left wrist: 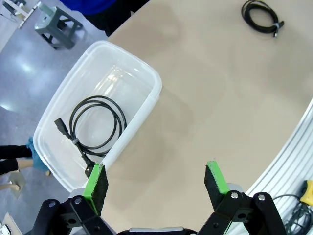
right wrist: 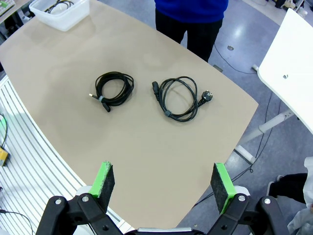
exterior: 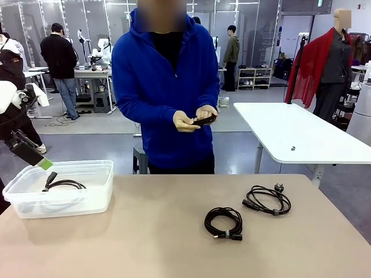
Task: Organize and store the cables.
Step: Place the Power Cable into the Organizing box.
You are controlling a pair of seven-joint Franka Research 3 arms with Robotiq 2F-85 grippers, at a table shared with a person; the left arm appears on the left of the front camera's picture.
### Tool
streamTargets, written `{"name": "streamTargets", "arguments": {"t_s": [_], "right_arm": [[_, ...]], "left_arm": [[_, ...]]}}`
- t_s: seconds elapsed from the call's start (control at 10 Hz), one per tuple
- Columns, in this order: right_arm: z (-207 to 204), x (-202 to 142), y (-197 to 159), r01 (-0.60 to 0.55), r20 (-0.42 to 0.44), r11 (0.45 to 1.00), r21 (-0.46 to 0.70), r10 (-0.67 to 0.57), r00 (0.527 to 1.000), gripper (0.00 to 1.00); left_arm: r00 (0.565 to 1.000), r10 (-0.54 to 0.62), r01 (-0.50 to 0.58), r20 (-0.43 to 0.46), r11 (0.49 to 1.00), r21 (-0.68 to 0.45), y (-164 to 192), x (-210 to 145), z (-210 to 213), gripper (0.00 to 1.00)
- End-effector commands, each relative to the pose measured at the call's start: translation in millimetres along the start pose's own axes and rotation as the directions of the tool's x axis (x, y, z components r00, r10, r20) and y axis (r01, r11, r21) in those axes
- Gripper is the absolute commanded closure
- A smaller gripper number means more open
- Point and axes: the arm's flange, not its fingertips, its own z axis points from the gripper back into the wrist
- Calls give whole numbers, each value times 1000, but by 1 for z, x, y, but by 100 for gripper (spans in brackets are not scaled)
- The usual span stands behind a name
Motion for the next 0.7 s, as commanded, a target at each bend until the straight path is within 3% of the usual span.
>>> {"name": "streamTargets", "arguments": {"t_s": [0.0, 0.6], "right_arm": [[0, -1, -1, 2, 1, 1000, 1, -2, 1000, 0], [0, -1, -1, 2, 1, 1000, 1, -2, 1000, 0]], "left_arm": [[999, -30, 30, 16, 999, -31, 1, -3, -1, 0], [1000, 0, 0, 0, 1000, 0, 0, 0, 0, 0]]}}
